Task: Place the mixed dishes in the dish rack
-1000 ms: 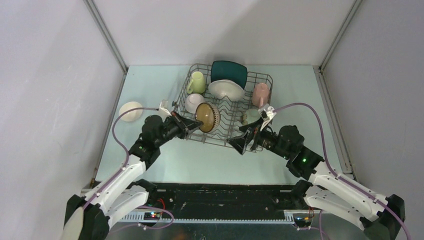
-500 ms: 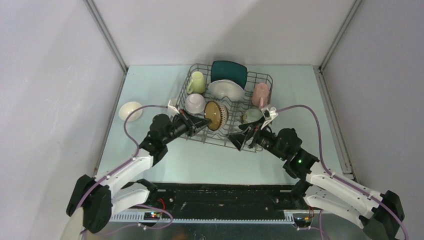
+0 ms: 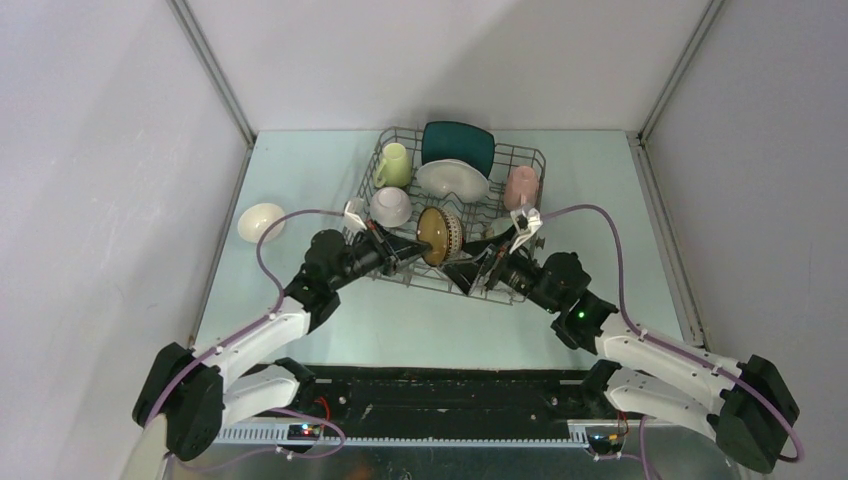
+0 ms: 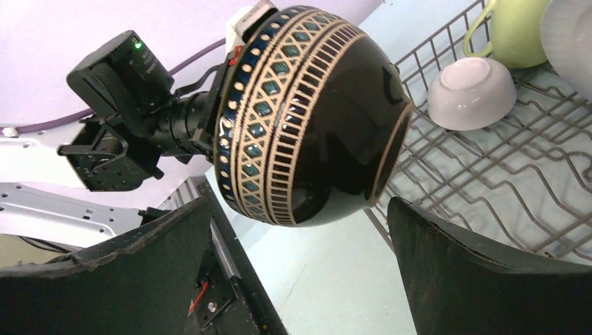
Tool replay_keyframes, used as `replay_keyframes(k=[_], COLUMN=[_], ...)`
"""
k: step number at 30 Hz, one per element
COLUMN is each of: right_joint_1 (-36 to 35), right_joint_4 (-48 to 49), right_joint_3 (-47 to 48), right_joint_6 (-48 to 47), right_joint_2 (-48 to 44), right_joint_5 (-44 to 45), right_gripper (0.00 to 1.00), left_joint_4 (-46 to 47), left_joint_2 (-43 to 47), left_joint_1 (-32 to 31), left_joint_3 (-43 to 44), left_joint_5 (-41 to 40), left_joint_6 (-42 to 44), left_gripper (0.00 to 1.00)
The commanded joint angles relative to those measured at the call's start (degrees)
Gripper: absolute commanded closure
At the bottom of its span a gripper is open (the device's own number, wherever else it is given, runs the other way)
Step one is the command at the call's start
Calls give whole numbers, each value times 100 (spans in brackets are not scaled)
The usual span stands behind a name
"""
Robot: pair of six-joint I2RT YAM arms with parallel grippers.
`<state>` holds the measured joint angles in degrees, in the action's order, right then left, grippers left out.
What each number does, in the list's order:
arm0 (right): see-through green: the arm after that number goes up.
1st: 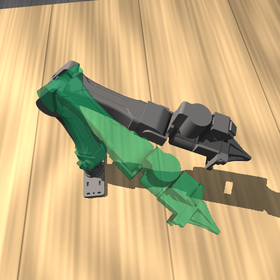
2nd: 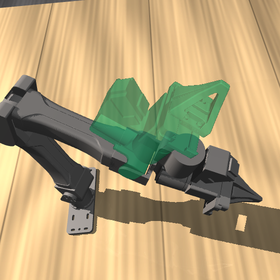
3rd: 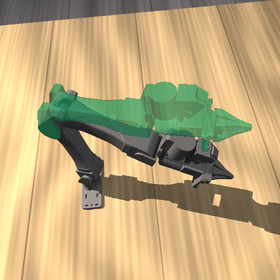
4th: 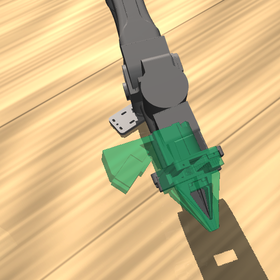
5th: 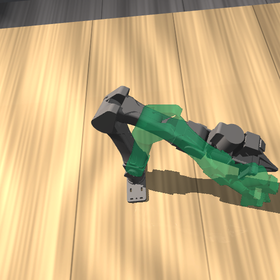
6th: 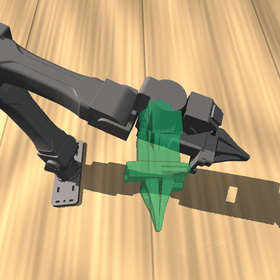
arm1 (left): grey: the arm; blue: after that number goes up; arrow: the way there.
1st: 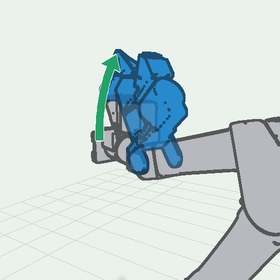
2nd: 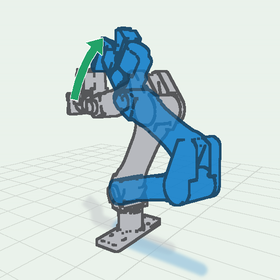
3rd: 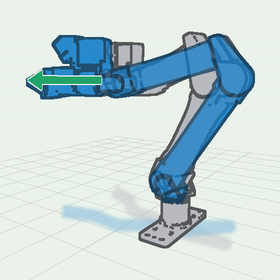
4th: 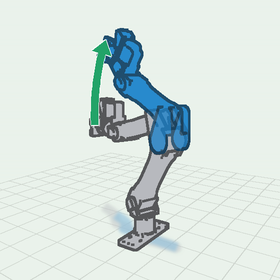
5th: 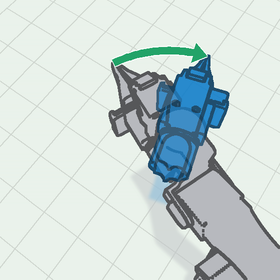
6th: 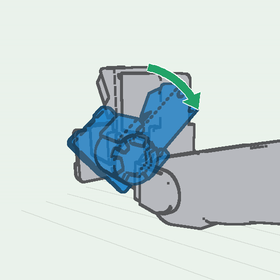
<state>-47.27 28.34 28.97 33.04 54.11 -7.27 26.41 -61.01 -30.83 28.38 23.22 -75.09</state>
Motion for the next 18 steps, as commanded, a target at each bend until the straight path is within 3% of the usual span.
replay_keyframes(k=[1, 8, 12, 14, 16, 17, 18], right_joint_1=[-153, -399, -559, -617, -660, -665, -673], right_joint_4=[423, 347, 350, 348, 340, 335, 327], right_joint_3=[90, 152, 153, 148, 148, 150, 148], right_joint_6=[-86, -165, -250, -315, -390, -429, -438], right_joint_2=[-44, -16, -50, -88, -118, -137, -150], right_joint_5=[289, 817, 1208, 1339, 1425, 1455, 1460], right_gripper=[0, 1, 9, 16, 30, 44, 48], left_joint_4=[633, 579, 352, 210, 129, 110, 119], left_joint_2=[82, 97, 158, 202, 213, 224, 218], left_joint_1=[-107, -191, -292, -338, -366, -373, -378], left_joint_3=[90, 123, 212, 258, 298, 306, 307], left_joint_5=[145, 164, 120, 87, 83, 89, 102], left_joint_6=[-75, 48, 287, 395, 467, 486, 495], left_gripper=[100, 100, 100, 100, 100, 100, 100])
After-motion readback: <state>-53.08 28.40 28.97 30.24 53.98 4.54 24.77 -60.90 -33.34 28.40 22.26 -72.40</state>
